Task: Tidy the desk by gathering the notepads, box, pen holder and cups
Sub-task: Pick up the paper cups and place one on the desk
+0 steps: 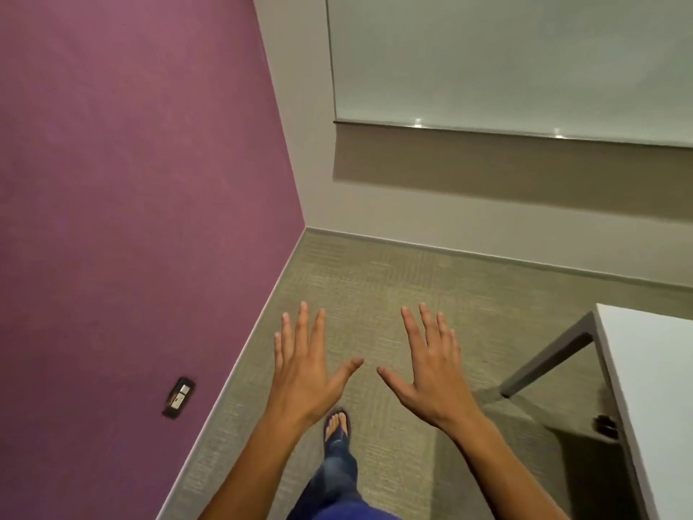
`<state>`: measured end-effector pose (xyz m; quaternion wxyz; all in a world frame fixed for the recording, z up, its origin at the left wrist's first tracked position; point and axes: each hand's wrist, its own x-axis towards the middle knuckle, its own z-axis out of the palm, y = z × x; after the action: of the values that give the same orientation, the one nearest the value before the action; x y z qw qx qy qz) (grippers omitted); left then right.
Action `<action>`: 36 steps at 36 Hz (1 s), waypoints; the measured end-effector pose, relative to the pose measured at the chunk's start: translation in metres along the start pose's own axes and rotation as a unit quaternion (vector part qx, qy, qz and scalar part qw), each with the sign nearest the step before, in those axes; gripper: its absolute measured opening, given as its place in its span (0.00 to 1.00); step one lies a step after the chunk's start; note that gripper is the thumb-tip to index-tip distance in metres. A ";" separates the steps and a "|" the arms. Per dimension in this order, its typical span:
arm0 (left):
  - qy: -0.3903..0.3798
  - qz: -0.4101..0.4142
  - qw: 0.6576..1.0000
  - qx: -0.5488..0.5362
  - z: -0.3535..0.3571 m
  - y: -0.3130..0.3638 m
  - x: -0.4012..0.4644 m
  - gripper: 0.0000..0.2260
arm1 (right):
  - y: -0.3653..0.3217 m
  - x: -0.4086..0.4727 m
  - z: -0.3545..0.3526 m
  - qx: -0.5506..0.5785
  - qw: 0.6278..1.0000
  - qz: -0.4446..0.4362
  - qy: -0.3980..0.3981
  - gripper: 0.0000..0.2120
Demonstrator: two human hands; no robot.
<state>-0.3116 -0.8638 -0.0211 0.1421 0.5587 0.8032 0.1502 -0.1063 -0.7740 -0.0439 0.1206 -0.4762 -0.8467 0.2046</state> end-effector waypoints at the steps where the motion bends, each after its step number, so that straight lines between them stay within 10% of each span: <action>1: 0.000 0.014 1.000 -0.004 0.000 0.000 0.022 0.47 | 0.004 0.017 0.000 -0.001 1.000 0.008 0.005 0.47; 16: -0.076 0.218 0.973 0.025 -0.023 0.064 0.303 0.46 | 0.056 0.208 -0.046 0.022 0.982 0.156 0.109 0.46; 36: -0.140 0.318 0.936 0.054 0.095 0.332 0.561 0.46 | 0.352 0.340 -0.188 0.018 0.935 0.305 0.181 0.48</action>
<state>-0.1783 -0.2187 -0.0090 0.1678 0.8071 0.5625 0.0640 0.0596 -0.2767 -0.0364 0.2121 -0.7384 -0.6205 0.1574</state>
